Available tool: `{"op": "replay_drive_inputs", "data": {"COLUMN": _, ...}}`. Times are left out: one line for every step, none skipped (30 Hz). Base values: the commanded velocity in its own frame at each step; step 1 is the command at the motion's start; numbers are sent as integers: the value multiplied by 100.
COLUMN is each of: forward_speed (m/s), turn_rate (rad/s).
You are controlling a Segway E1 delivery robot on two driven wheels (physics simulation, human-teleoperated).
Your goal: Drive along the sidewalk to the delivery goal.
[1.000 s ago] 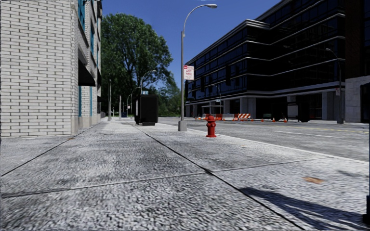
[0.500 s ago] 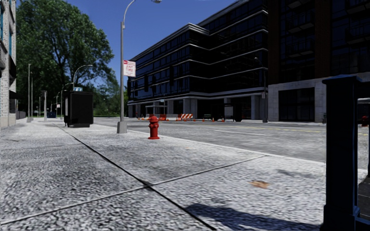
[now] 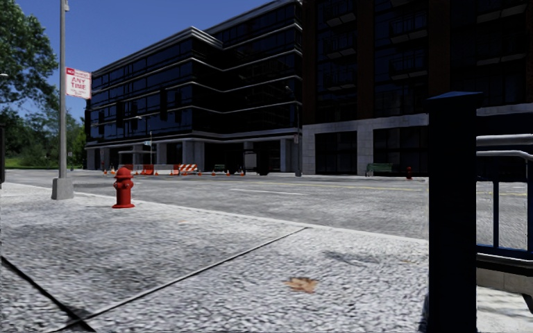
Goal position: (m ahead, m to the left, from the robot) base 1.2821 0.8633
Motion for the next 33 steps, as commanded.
{"op": "replay_drive_inputs", "data": {"forward_speed": 106, "turn_rate": -67}}
{"op": "replay_drive_inputs", "data": {"forward_speed": 106, "turn_rate": -56}}
{"op": "replay_drive_inputs", "data": {"forward_speed": 106, "turn_rate": -44}}
{"op": "replay_drive_inputs", "data": {"forward_speed": 106, "turn_rate": -44}}
{"op": "replay_drive_inputs", "data": {"forward_speed": 107, "turn_rate": -33}}
{"op": "replay_drive_inputs", "data": {"forward_speed": 107, "turn_rate": -8}}
{"op": "replay_drive_inputs", "data": {"forward_speed": 107, "turn_rate": -8}}
{"op": "replay_drive_inputs", "data": {"forward_speed": 107, "turn_rate": 0}}
{"op": "replay_drive_inputs", "data": {"forward_speed": 105, "turn_rate": 0}}
{"op": "replay_drive_inputs", "data": {"forward_speed": 101, "turn_rate": 0}}
{"op": "replay_drive_inputs", "data": {"forward_speed": 101, "turn_rate": 0}}
{"op": "replay_drive_inputs", "data": {"forward_speed": 93, "turn_rate": 0}}
{"op": "replay_drive_inputs", "data": {"forward_speed": 86, "turn_rate": 0}}
{"op": "replay_drive_inputs", "data": {"forward_speed": 82, "turn_rate": 0}}
{"op": "replay_drive_inputs", "data": {"forward_speed": 82, "turn_rate": 0}}
{"op": "replay_drive_inputs", "data": {"forward_speed": 80, "turn_rate": 0}}
{"op": "replay_drive_inputs", "data": {"forward_speed": 78, "turn_rate": 0}}
{"op": "replay_drive_inputs", "data": {"forward_speed": 78, "turn_rate": 0}}
{"op": "replay_drive_inputs", "data": {"forward_speed": 77, "turn_rate": 0}}
{"op": "replay_drive_inputs", "data": {"forward_speed": 77, "turn_rate": 0}}
{"op": "replay_drive_inputs", "data": {"forward_speed": 77, "turn_rate": 0}}
{"op": "replay_drive_inputs", "data": {"forward_speed": 77, "turn_rate": 0}}
{"op": "replay_drive_inputs", "data": {"forward_speed": 77, "turn_rate": 0}}
{"op": "replay_drive_inputs", "data": {"forward_speed": 77, "turn_rate": 0}}
{"op": "replay_drive_inputs", "data": {"forward_speed": 77, "turn_rate": 0}}
{"op": "replay_drive_inputs", "data": {"forward_speed": 77, "turn_rate": 0}}
{"op": "replay_drive_inputs", "data": {"forward_speed": 77, "turn_rate": 0}}
{"op": "replay_drive_inputs", "data": {"forward_speed": 77, "turn_rate": 0}}
{"op": "replay_drive_inputs", "data": {"forward_speed": 77, "turn_rate": 0}}
{"op": "replay_drive_inputs", "data": {"forward_speed": 77, "turn_rate": 0}}
{"op": "replay_drive_inputs", "data": {"forward_speed": 77, "turn_rate": -18}}
{"op": "replay_drive_inputs", "data": {"forward_speed": 77, "turn_rate": -27}}
{"op": "replay_drive_inputs", "data": {"forward_speed": 77, "turn_rate": -27}}
